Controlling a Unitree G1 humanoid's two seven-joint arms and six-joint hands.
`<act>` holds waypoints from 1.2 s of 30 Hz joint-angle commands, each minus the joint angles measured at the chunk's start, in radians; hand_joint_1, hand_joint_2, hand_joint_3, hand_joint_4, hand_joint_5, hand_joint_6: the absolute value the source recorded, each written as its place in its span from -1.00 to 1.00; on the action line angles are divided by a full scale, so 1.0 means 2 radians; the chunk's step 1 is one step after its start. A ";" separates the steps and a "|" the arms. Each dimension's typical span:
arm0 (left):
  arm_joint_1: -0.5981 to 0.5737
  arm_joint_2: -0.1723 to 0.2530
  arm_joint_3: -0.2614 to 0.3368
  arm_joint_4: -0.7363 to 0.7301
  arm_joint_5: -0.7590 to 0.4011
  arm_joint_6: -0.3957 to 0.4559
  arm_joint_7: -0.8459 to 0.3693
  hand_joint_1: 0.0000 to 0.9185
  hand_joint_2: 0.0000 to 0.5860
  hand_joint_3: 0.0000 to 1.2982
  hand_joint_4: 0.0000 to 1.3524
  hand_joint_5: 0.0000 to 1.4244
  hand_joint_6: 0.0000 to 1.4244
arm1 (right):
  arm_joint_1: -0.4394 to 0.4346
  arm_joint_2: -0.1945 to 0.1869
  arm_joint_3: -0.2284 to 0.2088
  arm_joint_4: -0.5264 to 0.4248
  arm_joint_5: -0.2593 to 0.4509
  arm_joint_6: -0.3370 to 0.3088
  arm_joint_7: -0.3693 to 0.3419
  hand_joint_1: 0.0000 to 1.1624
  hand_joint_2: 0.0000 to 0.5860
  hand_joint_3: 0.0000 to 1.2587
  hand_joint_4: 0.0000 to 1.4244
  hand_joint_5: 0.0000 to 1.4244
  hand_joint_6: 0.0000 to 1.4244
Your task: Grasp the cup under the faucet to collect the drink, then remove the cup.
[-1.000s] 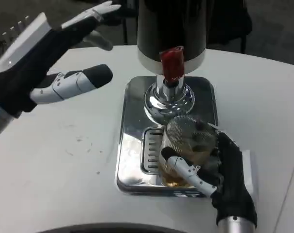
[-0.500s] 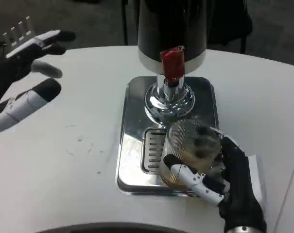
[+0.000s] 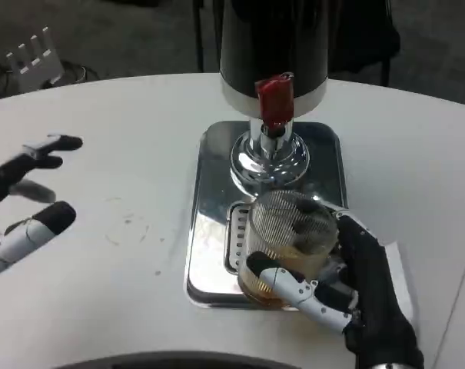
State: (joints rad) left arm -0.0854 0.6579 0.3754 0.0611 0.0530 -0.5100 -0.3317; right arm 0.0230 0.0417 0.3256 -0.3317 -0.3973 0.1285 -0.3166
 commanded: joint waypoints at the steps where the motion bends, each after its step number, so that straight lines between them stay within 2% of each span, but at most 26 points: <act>1: 0.032 -0.001 -0.002 -0.013 0.022 0.000 0.012 -1.00 -0.61 -0.63 -0.82 -0.74 -0.43 | 0.006 -0.004 0.000 -0.030 -0.008 -0.004 0.025 0.30 -0.31 0.29 0.20 0.28 0.32; 10: 0.084 -0.010 -0.011 -0.031 0.040 -0.011 0.020 -1.00 -0.62 -0.65 -0.83 -0.77 -0.46 | 0.003 -0.016 -0.010 -0.060 -0.012 0.006 0.073 0.45 -0.44 0.25 0.13 0.30 0.32; 12: 0.094 -0.010 -0.016 -0.036 0.050 -0.013 0.019 -1.00 -0.62 -0.65 -0.84 -0.78 -0.47 | -0.002 -0.027 -0.008 -0.060 -0.026 -0.004 0.077 0.46 -0.45 0.25 0.12 0.30 0.32; 15: 0.106 -0.008 -0.024 -0.045 0.063 -0.014 0.019 -1.00 -0.62 -0.66 -0.86 -0.79 -0.49 | -0.004 -0.034 -0.011 -0.061 -0.030 -0.011 0.085 0.46 -0.45 0.25 0.12 0.30 0.32; 21: 0.131 -0.009 -0.040 -0.077 0.097 -0.017 0.022 -1.00 -0.61 -0.69 -0.91 -0.84 -0.53 | -0.008 -0.061 -0.015 -0.071 -0.040 -0.032 0.104 0.51 -0.46 0.28 0.12 0.32 0.33; 25: 0.145 -0.010 -0.054 -0.099 0.118 -0.020 0.025 -1.00 -0.62 -0.74 -0.97 -0.89 -0.58 | -0.006 -0.063 -0.016 -0.070 -0.046 -0.029 0.109 0.52 -0.46 0.29 0.13 0.33 0.34; 29: 0.153 -0.015 -0.068 -0.116 0.135 -0.016 0.028 -1.00 -0.62 -0.74 -0.98 -0.90 -0.58 | 0.000 -0.066 -0.016 -0.070 -0.048 -0.043 0.107 0.53 -0.46 0.30 0.13 0.34 0.34; 33: 0.158 -0.014 -0.077 -0.134 0.157 -0.008 0.022 -1.00 -0.62 -0.76 -1.00 -0.92 -0.60 | -0.009 -0.083 -0.020 -0.079 -0.058 -0.063 0.114 0.54 -0.48 0.30 0.14 0.34 0.37; 36: 0.161 -0.012 -0.083 -0.146 0.171 -0.004 0.021 -1.00 -0.62 -0.79 -1.00 -0.96 -0.62 | -0.010 -0.088 -0.025 -0.084 -0.059 -0.072 0.115 0.56 -0.48 0.30 0.14 0.35 0.37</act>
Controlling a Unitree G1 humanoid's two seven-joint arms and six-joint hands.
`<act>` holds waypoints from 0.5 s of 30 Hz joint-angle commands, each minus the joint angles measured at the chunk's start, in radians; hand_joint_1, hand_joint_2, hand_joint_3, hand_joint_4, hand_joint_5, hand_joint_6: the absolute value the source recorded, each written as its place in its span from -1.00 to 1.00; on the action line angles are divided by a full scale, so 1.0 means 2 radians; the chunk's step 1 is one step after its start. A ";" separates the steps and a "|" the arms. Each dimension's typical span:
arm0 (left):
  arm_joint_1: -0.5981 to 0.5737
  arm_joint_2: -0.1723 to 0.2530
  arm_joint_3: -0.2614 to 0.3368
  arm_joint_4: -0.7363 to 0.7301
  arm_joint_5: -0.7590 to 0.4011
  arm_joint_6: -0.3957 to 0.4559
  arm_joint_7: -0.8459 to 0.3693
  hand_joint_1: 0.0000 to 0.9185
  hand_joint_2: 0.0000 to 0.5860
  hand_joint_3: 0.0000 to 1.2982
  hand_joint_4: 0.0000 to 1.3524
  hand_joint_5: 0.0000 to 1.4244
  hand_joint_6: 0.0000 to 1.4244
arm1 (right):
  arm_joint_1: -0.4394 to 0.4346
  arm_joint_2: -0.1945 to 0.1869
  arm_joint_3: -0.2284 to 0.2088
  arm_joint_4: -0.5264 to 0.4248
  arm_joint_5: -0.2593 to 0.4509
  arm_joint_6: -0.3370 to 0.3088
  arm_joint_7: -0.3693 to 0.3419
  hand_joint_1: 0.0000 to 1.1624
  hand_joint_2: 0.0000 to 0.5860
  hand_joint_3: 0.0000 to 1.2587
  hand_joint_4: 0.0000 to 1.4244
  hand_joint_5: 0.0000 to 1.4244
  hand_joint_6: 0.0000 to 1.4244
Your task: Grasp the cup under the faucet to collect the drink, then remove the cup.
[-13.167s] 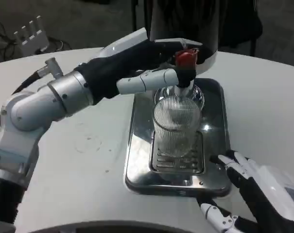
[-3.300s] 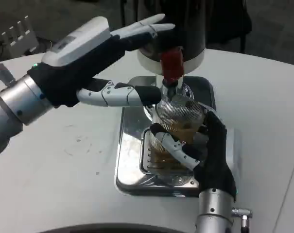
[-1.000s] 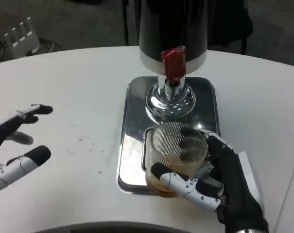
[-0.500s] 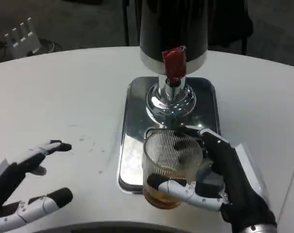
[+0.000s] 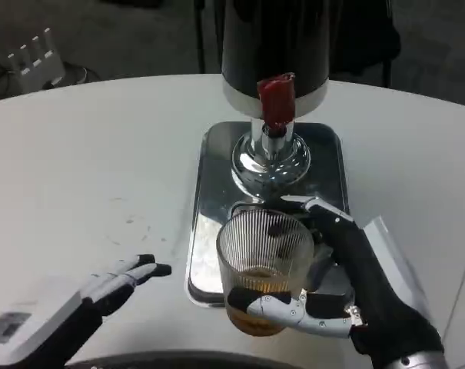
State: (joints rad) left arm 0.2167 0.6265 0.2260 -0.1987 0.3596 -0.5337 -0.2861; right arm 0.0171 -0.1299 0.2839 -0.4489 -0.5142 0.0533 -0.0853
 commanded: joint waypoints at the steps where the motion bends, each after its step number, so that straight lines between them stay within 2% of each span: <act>1: 0.011 0.004 -0.012 -0.021 0.023 0.009 -0.002 -1.00 -0.62 -0.79 -1.00 -0.96 -0.64 | -0.006 -0.002 -0.005 -0.027 0.000 -0.035 0.000 0.56 -0.48 0.30 0.14 0.36 0.37; 8: 0.014 0.004 -0.025 -0.043 0.041 0.026 -0.005 -1.00 -0.63 -0.83 -1.00 -1.00 -0.70 | 0.006 -0.016 -0.010 -0.042 -0.009 -0.055 0.003 0.57 -0.50 0.33 0.16 0.37 0.44; 15: 0.021 0.004 -0.032 -0.060 0.050 0.042 -0.010 -1.00 -0.63 -0.85 -1.00 -1.00 -0.73 | 0.006 -0.018 -0.018 -0.050 -0.009 -0.058 0.007 0.60 -0.50 0.35 0.18 0.38 0.49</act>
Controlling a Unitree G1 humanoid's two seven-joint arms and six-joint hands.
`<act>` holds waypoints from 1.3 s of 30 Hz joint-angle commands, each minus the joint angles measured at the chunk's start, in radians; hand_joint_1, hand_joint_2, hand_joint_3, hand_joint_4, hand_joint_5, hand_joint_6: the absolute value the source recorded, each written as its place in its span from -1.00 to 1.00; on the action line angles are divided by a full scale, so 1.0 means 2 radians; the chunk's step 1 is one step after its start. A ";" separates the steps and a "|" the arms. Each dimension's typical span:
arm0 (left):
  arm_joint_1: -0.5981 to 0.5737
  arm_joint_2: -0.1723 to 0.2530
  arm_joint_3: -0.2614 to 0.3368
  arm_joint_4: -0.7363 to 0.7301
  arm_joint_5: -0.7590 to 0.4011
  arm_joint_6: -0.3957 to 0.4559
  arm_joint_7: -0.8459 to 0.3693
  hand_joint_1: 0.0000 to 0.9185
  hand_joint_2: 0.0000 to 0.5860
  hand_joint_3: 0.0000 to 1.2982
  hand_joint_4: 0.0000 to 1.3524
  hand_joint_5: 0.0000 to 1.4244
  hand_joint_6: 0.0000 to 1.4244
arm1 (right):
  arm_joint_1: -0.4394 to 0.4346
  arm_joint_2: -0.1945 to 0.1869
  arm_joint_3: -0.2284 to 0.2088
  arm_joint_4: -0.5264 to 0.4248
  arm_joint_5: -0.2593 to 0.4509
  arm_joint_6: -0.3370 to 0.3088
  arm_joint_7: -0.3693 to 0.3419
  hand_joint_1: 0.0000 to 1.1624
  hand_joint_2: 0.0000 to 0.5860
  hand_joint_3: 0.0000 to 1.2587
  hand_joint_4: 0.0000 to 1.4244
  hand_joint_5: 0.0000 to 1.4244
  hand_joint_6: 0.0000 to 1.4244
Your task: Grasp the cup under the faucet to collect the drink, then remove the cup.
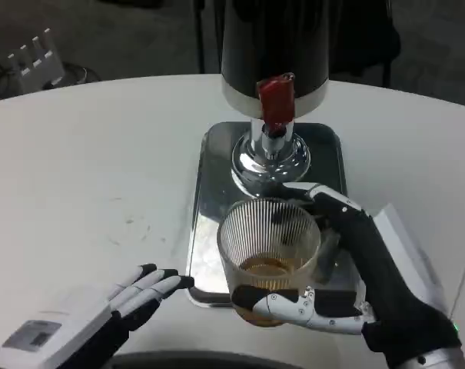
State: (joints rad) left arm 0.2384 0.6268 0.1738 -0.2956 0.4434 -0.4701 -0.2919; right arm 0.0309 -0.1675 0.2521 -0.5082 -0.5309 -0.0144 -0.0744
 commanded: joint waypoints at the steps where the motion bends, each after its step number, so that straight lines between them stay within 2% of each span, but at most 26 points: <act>1: 0.011 0.004 -0.007 -0.013 0.008 0.012 -0.008 -1.00 -0.63 -0.85 -1.00 -1.00 -0.73 | -0.001 0.001 -0.004 -0.021 0.000 -0.025 0.002 0.60 -0.51 0.35 0.18 0.38 0.49; 11: 0.012 0.006 -0.018 -0.022 0.019 0.024 -0.006 -1.00 -0.64 -0.86 -1.00 -1.00 -0.73 | 0.005 -0.003 -0.013 -0.031 0.000 -0.032 0.011 0.62 -0.56 0.37 0.20 0.39 0.52; 39: -0.003 0.002 -0.014 -0.023 0.034 0.036 0.004 -1.00 -0.65 -0.92 -1.00 -1.00 -0.75 | 0.018 -0.005 -0.026 -0.040 0.009 -0.035 0.028 0.62 -0.56 0.42 0.23 0.42 0.57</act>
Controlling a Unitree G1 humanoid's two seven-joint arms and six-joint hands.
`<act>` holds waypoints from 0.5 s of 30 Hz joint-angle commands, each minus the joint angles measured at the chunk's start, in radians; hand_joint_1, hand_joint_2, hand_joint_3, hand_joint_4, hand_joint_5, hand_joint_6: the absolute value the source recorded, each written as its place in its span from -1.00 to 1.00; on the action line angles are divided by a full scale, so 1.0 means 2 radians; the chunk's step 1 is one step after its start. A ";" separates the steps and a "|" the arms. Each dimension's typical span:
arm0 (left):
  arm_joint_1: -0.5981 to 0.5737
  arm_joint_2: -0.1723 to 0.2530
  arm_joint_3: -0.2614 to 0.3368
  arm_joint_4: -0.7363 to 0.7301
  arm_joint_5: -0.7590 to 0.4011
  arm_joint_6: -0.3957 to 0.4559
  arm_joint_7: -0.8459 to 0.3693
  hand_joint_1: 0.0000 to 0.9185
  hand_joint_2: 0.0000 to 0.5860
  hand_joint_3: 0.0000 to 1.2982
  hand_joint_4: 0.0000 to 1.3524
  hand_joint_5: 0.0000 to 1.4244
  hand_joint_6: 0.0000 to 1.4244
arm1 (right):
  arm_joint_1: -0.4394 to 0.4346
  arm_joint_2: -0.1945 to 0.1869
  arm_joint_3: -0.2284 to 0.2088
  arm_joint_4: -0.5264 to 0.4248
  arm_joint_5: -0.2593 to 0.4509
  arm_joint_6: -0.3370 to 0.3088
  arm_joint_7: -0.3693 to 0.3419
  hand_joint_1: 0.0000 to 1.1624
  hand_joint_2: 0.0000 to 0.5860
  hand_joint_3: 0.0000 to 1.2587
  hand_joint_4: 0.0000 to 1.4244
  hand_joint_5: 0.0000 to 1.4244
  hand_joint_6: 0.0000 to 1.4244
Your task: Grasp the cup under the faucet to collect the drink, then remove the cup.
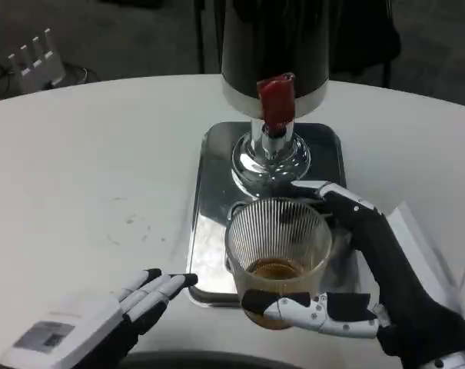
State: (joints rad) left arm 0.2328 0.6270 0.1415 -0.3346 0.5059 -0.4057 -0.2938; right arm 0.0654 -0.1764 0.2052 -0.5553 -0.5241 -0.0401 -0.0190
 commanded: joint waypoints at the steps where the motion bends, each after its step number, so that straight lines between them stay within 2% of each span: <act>1: 0.000 0.002 0.002 -0.003 0.003 0.005 0.005 -1.00 -0.65 -0.92 -1.00 -1.00 -0.75 | 0.001 0.000 -0.002 -0.017 0.006 -0.023 0.001 0.62 -0.56 0.42 0.23 0.42 0.57; 15: -0.005 0.002 0.003 -0.003 0.018 0.004 0.012 -1.00 -0.65 -0.93 -1.00 -1.00 -0.80 | 0.000 -0.001 -0.009 -0.014 0.008 -0.024 0.003 0.62 -0.56 0.43 0.23 0.42 0.58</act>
State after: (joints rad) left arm 0.2223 0.6270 0.1420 -0.3346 0.5256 -0.4023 -0.2886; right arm 0.0656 -0.1788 0.1921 -0.5559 -0.5209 -0.0442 -0.0091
